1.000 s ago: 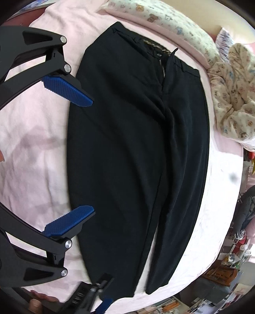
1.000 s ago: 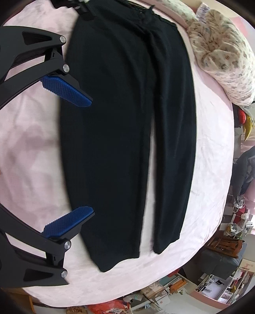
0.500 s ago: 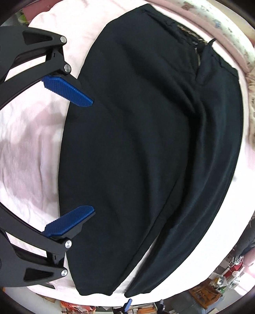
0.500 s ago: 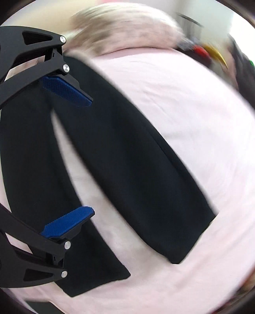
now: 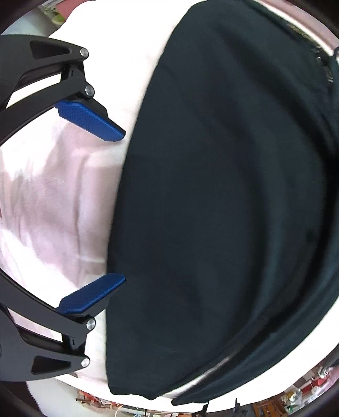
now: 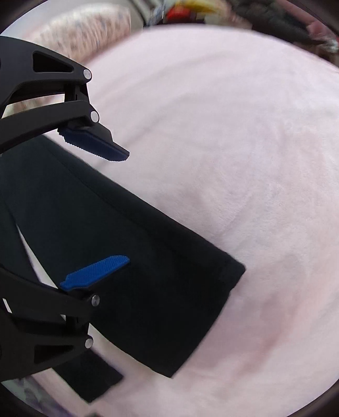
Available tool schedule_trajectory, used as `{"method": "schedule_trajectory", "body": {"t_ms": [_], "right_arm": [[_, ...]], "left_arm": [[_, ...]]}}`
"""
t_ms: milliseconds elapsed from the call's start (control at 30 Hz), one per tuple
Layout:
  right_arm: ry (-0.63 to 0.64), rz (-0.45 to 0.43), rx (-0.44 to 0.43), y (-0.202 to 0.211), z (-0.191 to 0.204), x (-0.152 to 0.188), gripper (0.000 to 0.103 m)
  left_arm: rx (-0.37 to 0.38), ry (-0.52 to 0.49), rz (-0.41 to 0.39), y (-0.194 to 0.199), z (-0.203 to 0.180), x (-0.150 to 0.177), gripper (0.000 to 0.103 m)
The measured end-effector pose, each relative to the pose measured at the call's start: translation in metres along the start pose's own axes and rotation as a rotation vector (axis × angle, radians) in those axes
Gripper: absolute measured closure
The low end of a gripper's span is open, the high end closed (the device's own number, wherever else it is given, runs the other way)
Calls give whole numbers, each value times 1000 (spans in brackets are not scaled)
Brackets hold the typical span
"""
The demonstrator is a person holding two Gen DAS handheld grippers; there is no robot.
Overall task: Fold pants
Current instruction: 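Move the right gripper to the trouser leg cuffs and close on them, then lift the cuffs with the right gripper and carry them toward the waistband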
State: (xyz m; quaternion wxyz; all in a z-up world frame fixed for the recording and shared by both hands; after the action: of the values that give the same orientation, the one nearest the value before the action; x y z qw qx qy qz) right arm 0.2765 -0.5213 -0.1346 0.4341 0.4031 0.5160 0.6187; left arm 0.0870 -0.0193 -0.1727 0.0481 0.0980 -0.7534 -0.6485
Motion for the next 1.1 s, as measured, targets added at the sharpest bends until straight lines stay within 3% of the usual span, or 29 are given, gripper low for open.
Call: {"method": "schedule_trajectory", "body": {"t_ms": [167,333,467,567,767,933,1100], "right_arm": [[42,-6,232,-28,23,10,31],[98,-87,312,-34,42,29,36],[136,-79,246,-30,55,41,75],[117,-58,162,-27,37,37,86],[110,-45,-4,-17,18,53,92],[104,-55,-153,-17,-21,75,93],[142,-105,-305,-2,-43,91,93]], "left_arm": [[2,-29,0,0,0,6,2],[-17,-75,-1,-1,0,6,2],[16,-26,-2,10,0,-2,2],[74,4,-15,17,0,-11,2],[124,33,-67,33,1,-23,2],[136,101,-108,36,12,-40,2],[139,83,-135,38,15,-26,2]]}}
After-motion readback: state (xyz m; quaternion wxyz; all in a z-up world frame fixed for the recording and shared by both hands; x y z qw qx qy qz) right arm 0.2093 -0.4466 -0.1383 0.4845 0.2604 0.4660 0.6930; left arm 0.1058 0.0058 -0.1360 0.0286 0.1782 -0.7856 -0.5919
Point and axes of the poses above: each gripper's, at about its wrist camera, not at the fingertips, and y roughly against the way its jaws point, z to its left, x to its underside, the point moved 5 cm from there along -y, roughly the way its jaws point, and after that the axes turned 7 degrees about -z, right-handed, at the moved point
